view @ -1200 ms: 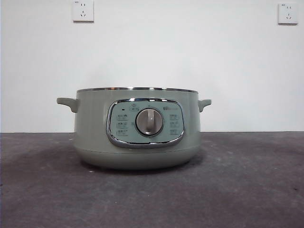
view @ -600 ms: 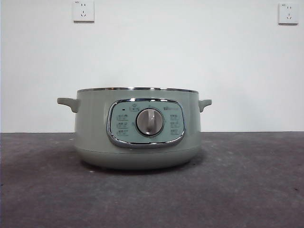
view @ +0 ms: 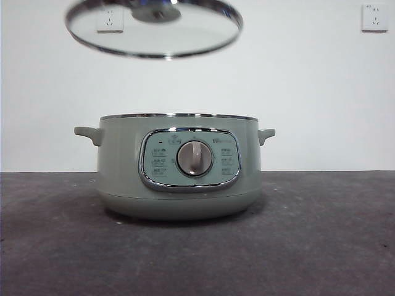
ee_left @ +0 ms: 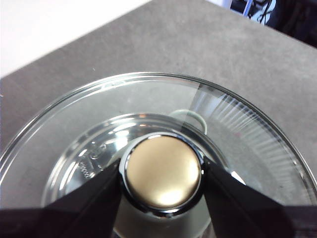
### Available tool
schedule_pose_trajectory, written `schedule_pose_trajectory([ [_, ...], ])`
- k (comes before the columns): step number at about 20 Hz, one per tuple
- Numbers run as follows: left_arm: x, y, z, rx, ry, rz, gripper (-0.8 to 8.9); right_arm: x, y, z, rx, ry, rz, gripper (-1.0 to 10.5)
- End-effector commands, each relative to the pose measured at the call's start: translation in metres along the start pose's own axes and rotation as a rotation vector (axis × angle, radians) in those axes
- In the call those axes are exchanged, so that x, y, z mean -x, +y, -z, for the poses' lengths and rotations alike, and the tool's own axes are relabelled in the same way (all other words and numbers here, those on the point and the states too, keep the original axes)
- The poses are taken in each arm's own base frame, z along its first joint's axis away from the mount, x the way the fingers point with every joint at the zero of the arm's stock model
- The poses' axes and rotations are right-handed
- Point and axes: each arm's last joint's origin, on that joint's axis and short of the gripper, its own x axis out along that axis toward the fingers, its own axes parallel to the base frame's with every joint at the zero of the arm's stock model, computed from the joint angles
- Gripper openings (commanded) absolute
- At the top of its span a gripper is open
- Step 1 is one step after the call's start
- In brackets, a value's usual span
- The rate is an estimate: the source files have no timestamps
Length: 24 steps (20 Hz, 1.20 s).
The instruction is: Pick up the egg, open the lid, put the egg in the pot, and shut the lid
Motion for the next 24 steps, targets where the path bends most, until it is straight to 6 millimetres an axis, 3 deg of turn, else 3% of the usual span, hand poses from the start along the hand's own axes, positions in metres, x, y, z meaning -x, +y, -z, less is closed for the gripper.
schedule_pose_trajectory([
  [1,-0.021,0.002,0.000,-0.022,-0.008,0.007,-0.06,0.004,-0.001,0.007,-0.030,-0.032,0.005,4.0],
  [5,-0.059,0.010,0.010,-0.004,0.034,0.017,-0.06,0.010,-0.003,0.012,-0.031,-0.041,0.018,4.0],
  [9,-0.078,0.016,0.017,0.009,0.069,-0.007,-0.06,0.009,-0.004,0.014,-0.025,-0.022,0.044,4.0],
  [17,-0.100,0.021,0.030,0.026,0.123,0.005,-0.06,0.009,-0.004,0.014,-0.020,-0.025,0.059,4.0],
  [24,-0.102,0.021,0.035,0.034,0.166,0.011,-0.06,0.010,-0.005,0.013,-0.020,-0.028,0.077,4.0],
])
